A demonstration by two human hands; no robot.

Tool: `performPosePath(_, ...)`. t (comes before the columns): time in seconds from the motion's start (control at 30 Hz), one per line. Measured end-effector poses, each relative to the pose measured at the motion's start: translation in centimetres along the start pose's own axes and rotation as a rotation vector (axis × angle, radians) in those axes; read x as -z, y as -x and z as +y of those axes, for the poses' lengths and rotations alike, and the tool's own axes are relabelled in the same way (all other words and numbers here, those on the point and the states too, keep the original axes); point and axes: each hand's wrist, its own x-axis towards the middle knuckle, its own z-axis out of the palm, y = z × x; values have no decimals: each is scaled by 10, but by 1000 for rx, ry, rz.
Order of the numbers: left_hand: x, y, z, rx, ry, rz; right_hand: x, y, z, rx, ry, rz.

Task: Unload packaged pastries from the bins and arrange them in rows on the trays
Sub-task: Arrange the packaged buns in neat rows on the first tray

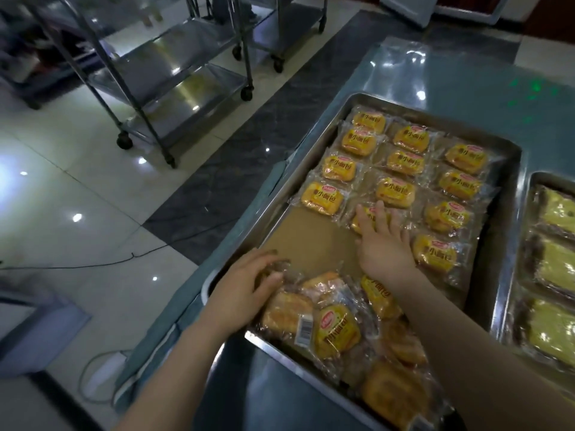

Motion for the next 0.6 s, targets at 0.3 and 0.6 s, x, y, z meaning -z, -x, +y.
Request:
performPosePath(0.3,4,15,-9,-62,-38,-248,6,31,-29,20,-132,183)
performPosePath(0.6,17,18,2,11,1,-147,16,90,-54,365,-42,-251)
